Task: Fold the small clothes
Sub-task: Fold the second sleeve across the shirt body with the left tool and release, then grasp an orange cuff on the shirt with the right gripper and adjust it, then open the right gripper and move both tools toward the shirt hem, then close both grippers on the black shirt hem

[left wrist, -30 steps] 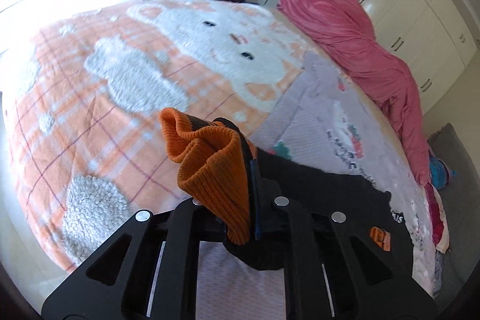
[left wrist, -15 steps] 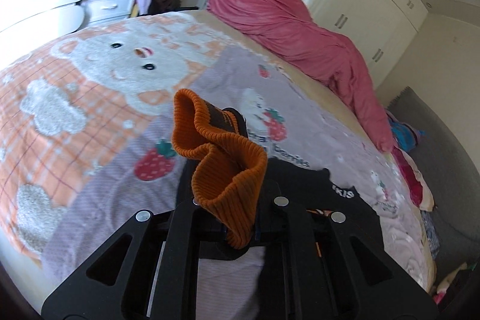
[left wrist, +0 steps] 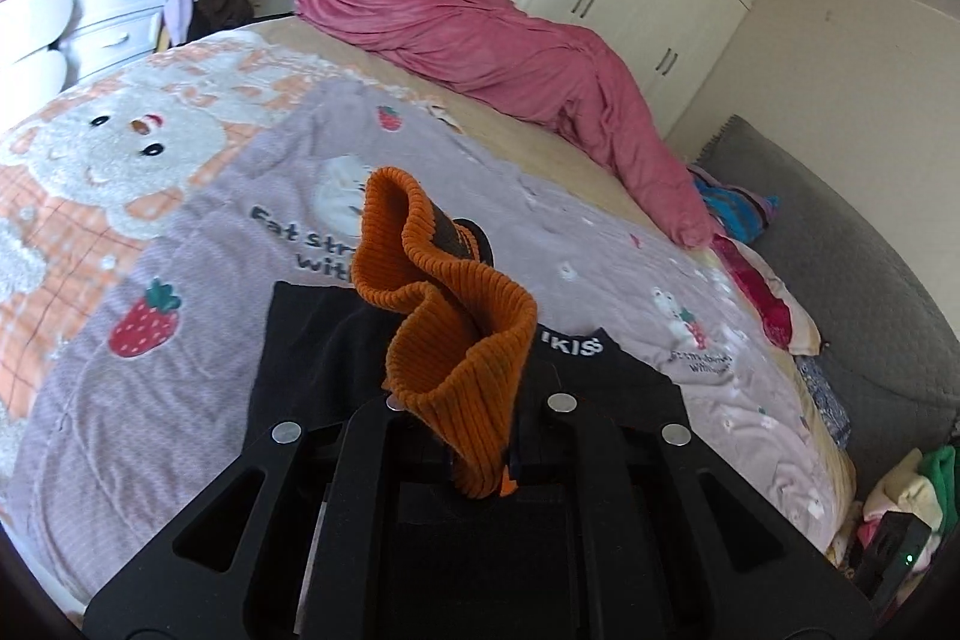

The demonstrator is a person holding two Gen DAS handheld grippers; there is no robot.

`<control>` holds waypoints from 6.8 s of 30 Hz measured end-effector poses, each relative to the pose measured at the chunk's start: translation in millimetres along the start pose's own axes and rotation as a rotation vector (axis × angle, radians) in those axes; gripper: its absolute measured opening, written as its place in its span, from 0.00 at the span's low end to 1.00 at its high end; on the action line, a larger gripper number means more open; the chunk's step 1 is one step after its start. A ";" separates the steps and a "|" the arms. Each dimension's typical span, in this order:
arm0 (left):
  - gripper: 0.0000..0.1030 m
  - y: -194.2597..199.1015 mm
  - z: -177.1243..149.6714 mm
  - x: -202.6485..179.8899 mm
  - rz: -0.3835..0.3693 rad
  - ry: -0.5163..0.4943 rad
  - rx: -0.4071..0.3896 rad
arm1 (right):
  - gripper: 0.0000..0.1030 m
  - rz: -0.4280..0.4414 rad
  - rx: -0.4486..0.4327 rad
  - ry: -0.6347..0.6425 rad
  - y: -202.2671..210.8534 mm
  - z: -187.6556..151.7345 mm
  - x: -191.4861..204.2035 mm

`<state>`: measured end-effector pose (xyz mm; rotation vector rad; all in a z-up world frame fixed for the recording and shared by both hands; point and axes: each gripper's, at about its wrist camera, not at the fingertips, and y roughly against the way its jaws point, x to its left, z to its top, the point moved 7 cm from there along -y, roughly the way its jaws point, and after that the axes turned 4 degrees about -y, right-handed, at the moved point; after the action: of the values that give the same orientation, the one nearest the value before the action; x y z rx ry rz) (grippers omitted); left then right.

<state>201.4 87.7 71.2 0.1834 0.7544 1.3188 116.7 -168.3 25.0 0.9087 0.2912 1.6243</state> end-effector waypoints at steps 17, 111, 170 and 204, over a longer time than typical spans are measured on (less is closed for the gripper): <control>0.04 -51.1 -28.3 -90.0 -0.129 -0.124 0.112 | 0.96 -0.059 -0.053 -0.128 19.4 17.3 -68.8; 0.68 -150.3 -102.8 -30.4 0.042 -0.367 0.418 | 0.61 -0.192 0.213 0.163 -131.5 29.5 -45.6; 0.91 -15.2 -93.5 -74.1 0.035 -0.407 0.220 | 0.96 -0.054 -0.019 0.092 36.3 11.9 -49.1; 0.91 22.9 -151.2 0.2 0.137 -0.326 0.295 | 0.96 -0.124 0.105 0.078 47.7 -59.7 -112.3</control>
<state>93.5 50.6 -30.6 0.6807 0.6616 1.2599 41.4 -267.6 -29.0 0.8903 0.4820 1.5434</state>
